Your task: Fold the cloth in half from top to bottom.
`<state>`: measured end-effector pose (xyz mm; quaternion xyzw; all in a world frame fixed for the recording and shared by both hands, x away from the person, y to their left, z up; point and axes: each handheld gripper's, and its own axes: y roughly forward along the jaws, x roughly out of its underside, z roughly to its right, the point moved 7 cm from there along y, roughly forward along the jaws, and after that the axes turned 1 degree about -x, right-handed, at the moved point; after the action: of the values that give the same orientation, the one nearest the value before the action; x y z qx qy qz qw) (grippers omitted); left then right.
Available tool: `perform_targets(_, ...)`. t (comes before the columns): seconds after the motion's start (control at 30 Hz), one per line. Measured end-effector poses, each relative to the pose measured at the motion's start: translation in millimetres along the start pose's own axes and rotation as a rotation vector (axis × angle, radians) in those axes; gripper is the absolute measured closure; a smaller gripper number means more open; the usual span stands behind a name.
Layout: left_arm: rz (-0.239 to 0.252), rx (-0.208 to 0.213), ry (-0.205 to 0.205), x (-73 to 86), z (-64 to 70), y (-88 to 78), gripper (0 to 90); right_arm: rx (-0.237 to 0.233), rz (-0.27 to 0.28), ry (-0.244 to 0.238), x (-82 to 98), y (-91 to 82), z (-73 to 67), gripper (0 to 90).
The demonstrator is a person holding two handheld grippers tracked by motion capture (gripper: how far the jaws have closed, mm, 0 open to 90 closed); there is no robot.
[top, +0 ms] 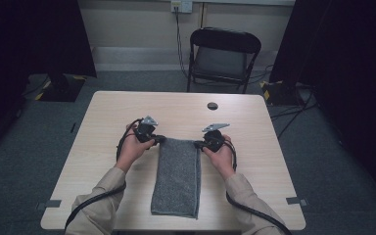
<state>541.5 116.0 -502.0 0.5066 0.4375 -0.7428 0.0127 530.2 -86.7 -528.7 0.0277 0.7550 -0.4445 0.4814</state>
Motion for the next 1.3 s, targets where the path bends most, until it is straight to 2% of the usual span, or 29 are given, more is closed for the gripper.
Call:
perform_targets(0.13,0.057,0.003,0.006,-24.3,-3.1,-18.0,87.9,-0.001,0.044,0.005,-18.7,-8.9,4.3,87.2)
perform_targets(0.17,0.066,0.013,0.028,-31.8,0.8,-28.4,87.9,-0.011,0.068,-0.003,-26.5,-14.6,2.6,87.2)
perform_targets(0.2,0.066,0.013,0.028,-31.8,0.8,-28.4,87.9,-0.011,0.068,-0.003,-26.5,-14.6,2.6,87.2)
perform_targets(0.23,0.066,0.015,0.045,-33.1,2.7,-32.3,87.9,-0.020,0.081,-0.009,-29.2,-17.9,0.6,87.2)
perform_targets(0.3,0.074,0.028,0.067,-32.3,9.0,-44.4,87.9,-0.037,0.101,-0.020,-31.7,-24.8,-4.1,87.2)
perform_targets(0.37,0.093,0.053,0.060,-27.5,13.9,-54.7,87.8,-0.077,0.123,-0.040,-28.3,-34.4,-14.5,87.0)
perform_targets(0.4,0.099,0.068,0.062,-23.7,16.7,-58.2,87.8,-0.077,0.123,-0.040,-28.3,-34.4,-14.5,87.0)
perform_targets(0.47,0.085,0.073,0.075,-14.2,22.1,-61.8,87.8,-0.098,0.122,-0.068,-22.2,-38.9,-22.5,86.9)
perform_targets(0.57,0.085,0.080,0.067,-4.3,28.2,-64.6,87.8,-0.124,0.120,-0.087,-10.9,-46.6,-35.3,87.0)
perform_targets(0.63,0.089,0.091,0.052,0.5,32.3,-65.6,87.8,-0.125,0.119,-0.091,-8.8,-48.8,-37.5,86.9)
perform_targets(0.73,0.081,0.096,0.074,6.2,42.2,-68.3,87.7,-0.137,0.121,-0.104,-1.6,-58.8,-45.0,87.0)
perform_targets(0.87,0.083,0.117,0.080,10.9,53.5,-76.1,87.7,-0.151,0.126,-0.110,4.7,-65.8,-51.1,86.9)
perform_targets(0.97,0.065,0.122,0.086,17.0,58.0,-81.0,87.7,-0.163,0.133,-0.123,9.1,-71.7,-59.0,86.8)
perform_targets(1.1,0.070,0.135,0.064,27.6,59.3,-85.5,87.7,-0.186,0.131,-0.147,13.7,-75.9,-71.6,86.6)
perform_targets(1.13,0.069,0.138,0.063,30.7,60.2,-86.4,87.7,-0.193,0.129,-0.152,16.7,-77.0,-77.4,86.6)
perform_targets(1.27,0.063,0.149,0.064,41.3,66.6,-90.0,87.7,-0.204,0.126,-0.149,20.7,-78.9,-84.3,86.6)
perform_targets(1.3,0.061,0.153,0.061,43.8,68.4,-90.9,87.7,-0.208,0.125,-0.161,23.2,-81.5,-89.1,86.6)
